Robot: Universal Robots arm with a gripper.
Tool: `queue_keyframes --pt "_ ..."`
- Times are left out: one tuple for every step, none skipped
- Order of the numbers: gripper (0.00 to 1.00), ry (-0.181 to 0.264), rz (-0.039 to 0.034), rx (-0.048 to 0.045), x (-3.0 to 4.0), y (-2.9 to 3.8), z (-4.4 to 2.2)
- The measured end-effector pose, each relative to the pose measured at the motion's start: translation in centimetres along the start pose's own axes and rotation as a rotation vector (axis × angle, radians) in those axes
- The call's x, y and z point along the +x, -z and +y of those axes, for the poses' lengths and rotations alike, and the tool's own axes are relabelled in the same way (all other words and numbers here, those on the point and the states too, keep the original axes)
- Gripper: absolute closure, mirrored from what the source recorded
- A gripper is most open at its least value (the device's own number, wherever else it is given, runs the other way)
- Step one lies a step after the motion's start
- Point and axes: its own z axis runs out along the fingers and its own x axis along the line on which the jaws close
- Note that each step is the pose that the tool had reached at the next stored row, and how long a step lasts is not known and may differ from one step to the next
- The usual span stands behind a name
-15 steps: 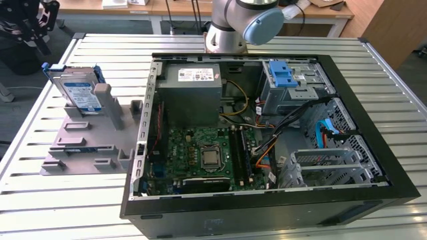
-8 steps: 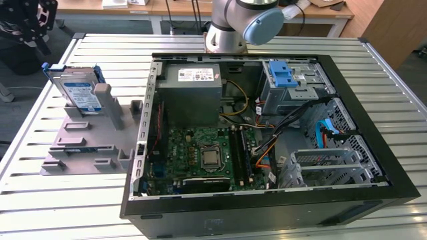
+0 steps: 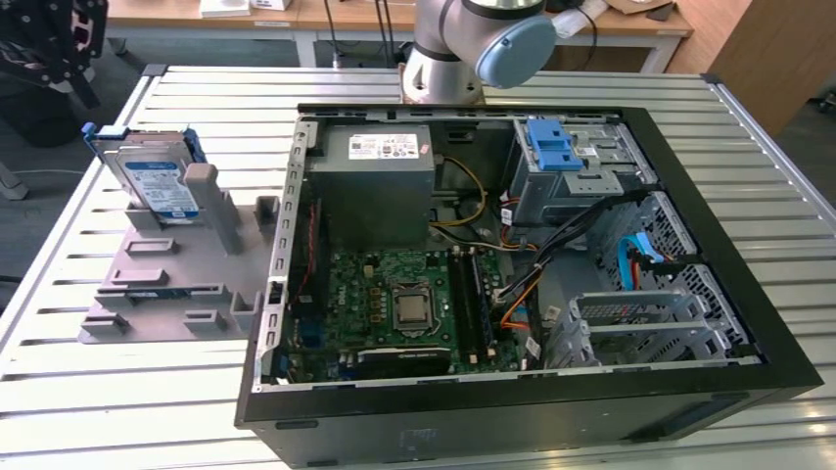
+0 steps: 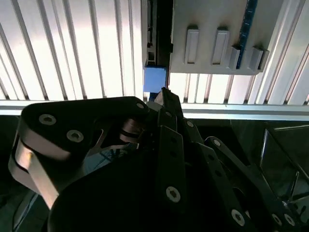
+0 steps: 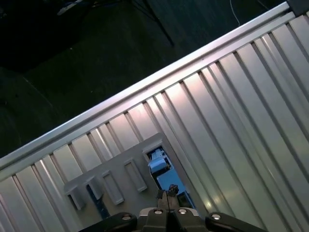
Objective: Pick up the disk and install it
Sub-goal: 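Pick up the disk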
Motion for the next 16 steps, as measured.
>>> queue_keyframes --pt "0.89 0.018 0.0007 -0.0001 0.00 0.00 0.00" --pt "0.89 0.034 0.0012 0.0000 0.00 -0.01 0.00" --pt "0.89 0.050 0.0017 0.0001 0.00 -0.01 0.00" --pt "0.89 0.066 0.0022 0.0001 0.00 -0.01 0.00" --pt "0.89 0.083 0.0028 0.0001 0.00 -0.02 0.00" --pt "0.89 0.099 0.0032 0.0002 0.00 -0.03 0.00" --pt "0.89 0.116 0.0038 0.0003 0.00 -0.04 0.00" --pt "0.89 0.135 0.0045 0.0003 0.00 -0.04 0.00" --pt "0.89 0.152 0.0049 0.0007 0.00 -0.05 0.00" --pt "0.89 0.168 0.0052 0.0012 0.00 -0.06 0.00" --pt "0.89 0.186 0.0057 0.0015 0.00 -0.07 0.00" --pt "0.89 0.204 0.0062 0.0017 0.00 -0.08 -0.01" --pt "0.89 0.222 0.0067 0.0018 0.00 -0.10 -0.01" --pt "0.89 0.241 0.0074 0.0017 0.00 -0.11 -0.01" --pt "0.89 0.259 0.0081 0.0015 0.00 -0.13 -0.01" --pt "0.89 0.277 0.0087 0.0015 0.00 -0.15 -0.01"
